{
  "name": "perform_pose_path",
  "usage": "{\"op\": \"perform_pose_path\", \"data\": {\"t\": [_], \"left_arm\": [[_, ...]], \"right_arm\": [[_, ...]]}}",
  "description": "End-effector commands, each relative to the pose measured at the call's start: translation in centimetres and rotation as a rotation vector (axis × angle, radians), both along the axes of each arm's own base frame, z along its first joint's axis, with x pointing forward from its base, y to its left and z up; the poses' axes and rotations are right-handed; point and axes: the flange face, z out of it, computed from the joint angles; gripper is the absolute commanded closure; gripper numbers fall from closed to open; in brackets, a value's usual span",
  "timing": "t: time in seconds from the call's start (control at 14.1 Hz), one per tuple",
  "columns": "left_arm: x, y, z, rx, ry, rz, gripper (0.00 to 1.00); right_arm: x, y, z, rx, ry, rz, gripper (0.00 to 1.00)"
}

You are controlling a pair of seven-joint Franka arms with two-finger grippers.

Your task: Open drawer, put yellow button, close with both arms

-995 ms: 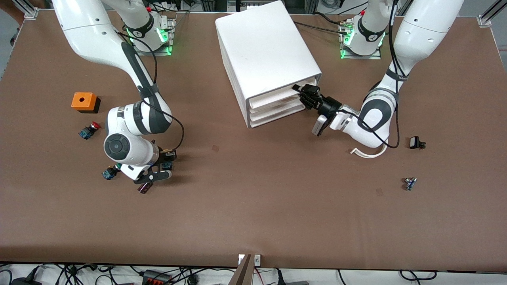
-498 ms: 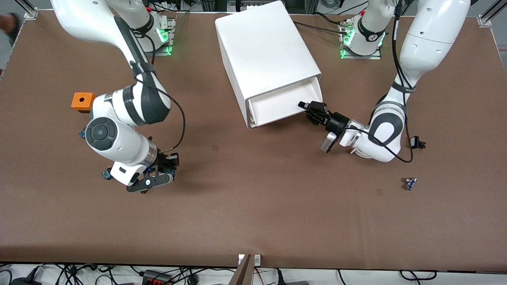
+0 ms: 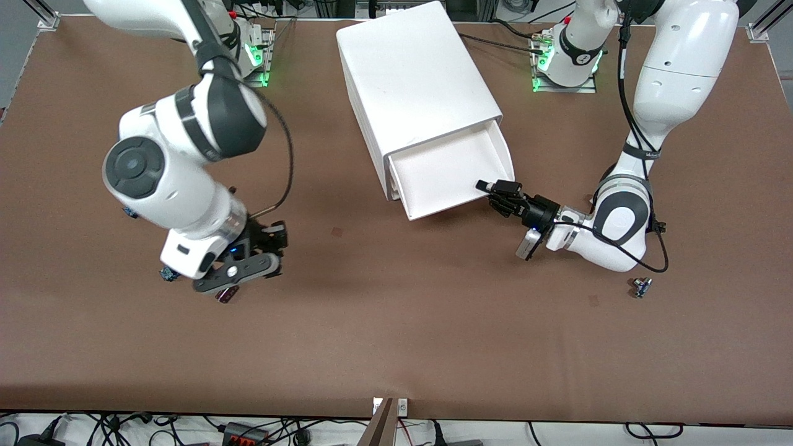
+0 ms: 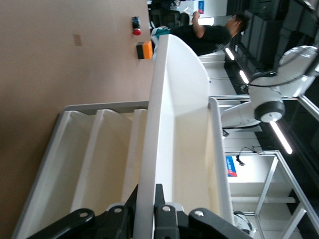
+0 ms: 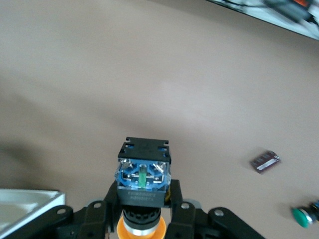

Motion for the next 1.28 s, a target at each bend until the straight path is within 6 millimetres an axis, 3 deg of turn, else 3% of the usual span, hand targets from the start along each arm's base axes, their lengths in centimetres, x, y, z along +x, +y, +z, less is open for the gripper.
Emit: {"op": "perform_pose_path", "data": {"t": [0.0,0.14,0.36,0.57,0.71,0.85,1.07,1.21], "left_arm": [[1.4,1.4,-1.1,0.053,-0.026,0.022,0.00],[1.9,2.6,0.6,0.087,0.031,0.047,0.00],[2.1,4.1,5.8,0.223,0.149,0.038,0.00],[2.2,6.3,10.3,0.405,0.192,0.041,0.00],[3.0,9.3,14.2,0.617,0.198,0.063,0.00],[3.6,10.4,17.1,0.825,0.201,0.064,0.00],[4.6,11.5,18.8,1.125,0.075,0.026,0.00],[5.6,12.9,18.7,1.261,0.010,0.015,0.00]], "right_arm": [[-3.1,7.0,2.8,0.038,-0.048,0.028,1.00],[-4.7,10.8,3.9,0.086,-0.109,0.034,1.00],[-7.6,16.1,4.1,0.146,-0.139,-0.018,1.00],[-11.6,21.8,2.0,0.152,-0.111,-0.060,1.00],[-13.1,23.5,1.4,0.155,-0.096,-0.079,1.00],[-14.0,25.2,-0.6,0.149,-0.080,-0.092,1.00],[-14.9,26.9,-3.2,0.144,-0.066,-0.110,1.00],[-15.2,27.4,-4.2,0.139,-0.053,-0.104,1.00]]}}
